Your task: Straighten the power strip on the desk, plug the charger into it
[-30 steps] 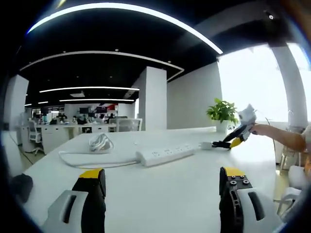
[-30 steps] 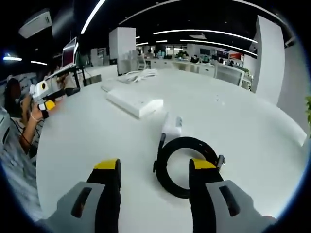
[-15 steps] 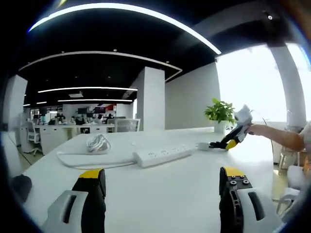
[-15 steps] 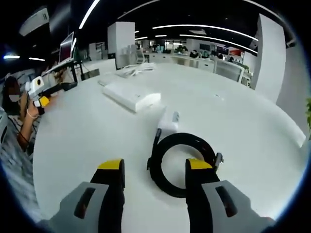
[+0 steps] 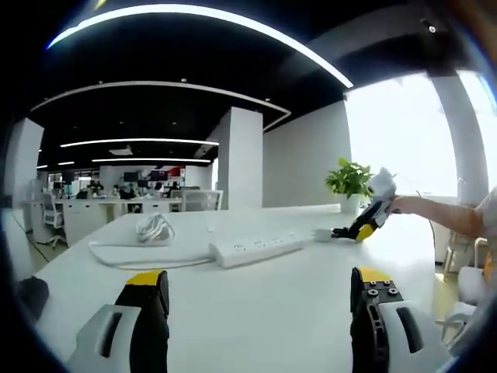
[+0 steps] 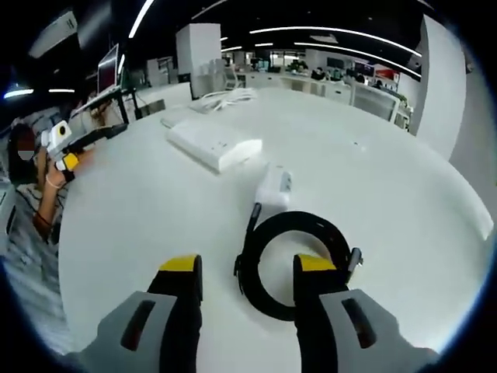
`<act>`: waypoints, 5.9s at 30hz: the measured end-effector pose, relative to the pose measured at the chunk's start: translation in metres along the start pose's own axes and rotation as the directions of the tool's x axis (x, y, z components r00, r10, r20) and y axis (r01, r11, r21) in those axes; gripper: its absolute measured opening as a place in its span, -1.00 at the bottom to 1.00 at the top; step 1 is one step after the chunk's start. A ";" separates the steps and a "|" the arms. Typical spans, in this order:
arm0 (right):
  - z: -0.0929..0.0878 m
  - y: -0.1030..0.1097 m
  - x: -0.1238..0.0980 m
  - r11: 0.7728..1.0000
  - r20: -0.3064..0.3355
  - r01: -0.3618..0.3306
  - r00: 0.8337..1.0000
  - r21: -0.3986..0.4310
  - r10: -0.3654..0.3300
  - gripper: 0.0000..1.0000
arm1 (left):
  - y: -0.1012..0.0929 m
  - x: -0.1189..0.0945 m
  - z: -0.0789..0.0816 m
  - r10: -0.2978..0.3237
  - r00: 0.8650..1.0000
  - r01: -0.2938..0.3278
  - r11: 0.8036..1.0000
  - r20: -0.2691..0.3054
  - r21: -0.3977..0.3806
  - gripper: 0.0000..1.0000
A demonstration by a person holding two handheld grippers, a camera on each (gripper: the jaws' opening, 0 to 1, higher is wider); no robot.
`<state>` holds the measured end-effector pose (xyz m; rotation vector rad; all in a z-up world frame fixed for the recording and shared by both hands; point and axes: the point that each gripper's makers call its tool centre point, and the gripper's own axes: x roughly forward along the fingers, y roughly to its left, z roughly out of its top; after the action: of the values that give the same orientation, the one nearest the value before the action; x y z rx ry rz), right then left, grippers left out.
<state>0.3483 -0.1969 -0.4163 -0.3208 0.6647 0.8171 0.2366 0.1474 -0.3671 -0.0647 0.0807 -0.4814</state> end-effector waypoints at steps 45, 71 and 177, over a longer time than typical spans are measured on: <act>0.016 0.002 0.008 0.994 0.118 0.074 0.991 -0.084 -0.064 -0.88 | -0.013 0.002 0.000 -0.031 0.999 0.032 0.999 0.013 -0.025 0.99; 0.054 0.010 -0.002 0.968 0.302 0.119 0.952 -0.220 -0.049 -0.89 | -0.014 0.004 0.001 -0.035 0.999 0.036 0.999 0.016 -0.028 0.99; 0.173 0.089 -0.014 0.003 0.014 0.014 0.997 -1.000 -0.082 -0.91 | -0.035 0.068 0.031 -0.196 0.980 0.198 0.973 -0.021 0.115 0.99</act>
<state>0.3462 -0.0589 -0.2780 -1.7616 -0.0844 1.1240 0.2839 0.0860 -0.3373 0.0453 0.0556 -0.6841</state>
